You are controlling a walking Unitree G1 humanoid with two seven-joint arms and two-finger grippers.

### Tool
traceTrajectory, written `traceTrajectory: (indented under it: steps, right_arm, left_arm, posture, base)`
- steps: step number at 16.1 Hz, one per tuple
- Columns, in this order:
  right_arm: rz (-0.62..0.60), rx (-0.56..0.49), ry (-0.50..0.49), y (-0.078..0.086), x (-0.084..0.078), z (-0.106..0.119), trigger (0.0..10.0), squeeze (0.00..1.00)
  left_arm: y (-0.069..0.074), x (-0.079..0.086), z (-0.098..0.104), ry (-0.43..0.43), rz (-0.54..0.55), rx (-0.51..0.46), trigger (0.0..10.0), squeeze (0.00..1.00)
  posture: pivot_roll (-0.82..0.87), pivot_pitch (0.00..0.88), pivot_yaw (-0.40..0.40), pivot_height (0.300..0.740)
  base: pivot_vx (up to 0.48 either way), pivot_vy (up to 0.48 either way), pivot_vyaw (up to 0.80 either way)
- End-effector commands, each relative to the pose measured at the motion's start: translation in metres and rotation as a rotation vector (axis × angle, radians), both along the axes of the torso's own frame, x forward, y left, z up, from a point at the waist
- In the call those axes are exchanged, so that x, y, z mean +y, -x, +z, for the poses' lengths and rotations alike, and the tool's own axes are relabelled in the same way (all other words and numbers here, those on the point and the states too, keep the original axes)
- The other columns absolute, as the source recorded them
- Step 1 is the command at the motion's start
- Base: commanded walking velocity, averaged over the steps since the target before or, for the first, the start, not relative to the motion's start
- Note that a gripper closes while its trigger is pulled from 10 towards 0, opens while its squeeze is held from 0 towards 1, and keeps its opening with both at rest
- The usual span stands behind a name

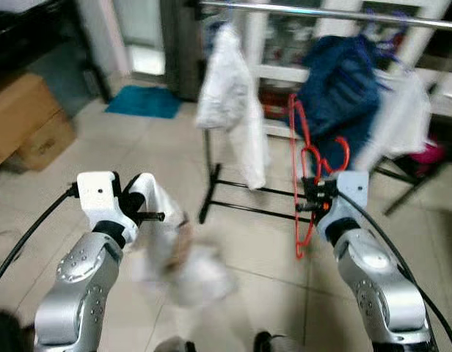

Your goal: Hang hanger

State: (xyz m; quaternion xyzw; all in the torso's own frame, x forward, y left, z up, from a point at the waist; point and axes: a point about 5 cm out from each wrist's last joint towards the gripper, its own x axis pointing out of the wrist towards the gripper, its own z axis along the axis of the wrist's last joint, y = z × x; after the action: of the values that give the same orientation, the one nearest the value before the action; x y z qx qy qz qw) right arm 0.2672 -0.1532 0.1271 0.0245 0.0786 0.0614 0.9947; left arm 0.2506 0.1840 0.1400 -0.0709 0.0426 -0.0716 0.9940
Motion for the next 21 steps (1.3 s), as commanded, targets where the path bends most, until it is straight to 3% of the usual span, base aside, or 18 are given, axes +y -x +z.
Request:
traceTrajectory:
  steps: [1,2,8,15,16,19,21]
  right_arm:
    - [-0.042,-0.013,0.017,0.0,-0.008,0.002,10.0,0.0]
    - [-0.074,-0.015,-0.009,0.0,-0.013,0.004,10.0,0.0]
    - [-0.039,0.01,-0.116,-0.001,-0.007,0.007,10.0,0.0]
    - [-0.019,0.017,-0.116,0.0,-0.007,0.009,10.0,0.0]
    - [-0.026,0.012,-0.099,-0.001,-0.008,0.01,10.0,0.0]
    - [-0.112,-0.036,0.094,-0.006,-0.026,0.016,10.0,0.0]
    - [-0.089,-0.06,0.082,-0.006,-0.027,0.02,10.0,0.0]
  left_arm:
    - [0.003,-0.004,0.003,-0.04,-0.031,-0.008,10.0,0.0]
    - [0.007,-0.008,0.0,-0.088,-0.054,0.01,10.0,0.0]
    - [0.007,-0.018,0.002,-0.082,-0.076,0.012,10.0,0.0]
    - [0.008,-0.026,0.001,-0.097,-0.109,0.007,10.0,0.0]
    - [0.008,-0.026,0.001,-0.098,-0.108,0.007,10.0,0.0]
    - [0.005,-0.023,0.004,-0.12,-0.068,-0.017,10.0,0.0]
    - [0.001,-0.018,0.007,-0.118,0.003,-0.069,10.0,0.0]
  posture:
    - [-0.03,0.061,0.026,0.74]
    - [-0.03,0.057,0.021,0.74]
    - [-0.04,0.049,0.007,0.74]
    - [-0.04,0.045,0.0,0.74]
    - [-0.04,0.045,0.0,0.74]
    - [-0.05,0.047,0.003,0.74]
    - [-0.05,0.049,0.005,0.74]
  base:
    - [0.0,0.0,-0.8]
    - [0.0,0.0,-0.8]
    - [0.0,0.0,-0.8]
    - [0.0,0.0,-0.8]
    - [0.0,0.0,-0.8]
    - [0.0,0.0,-0.8]
    - [0.0,0.0,-0.8]
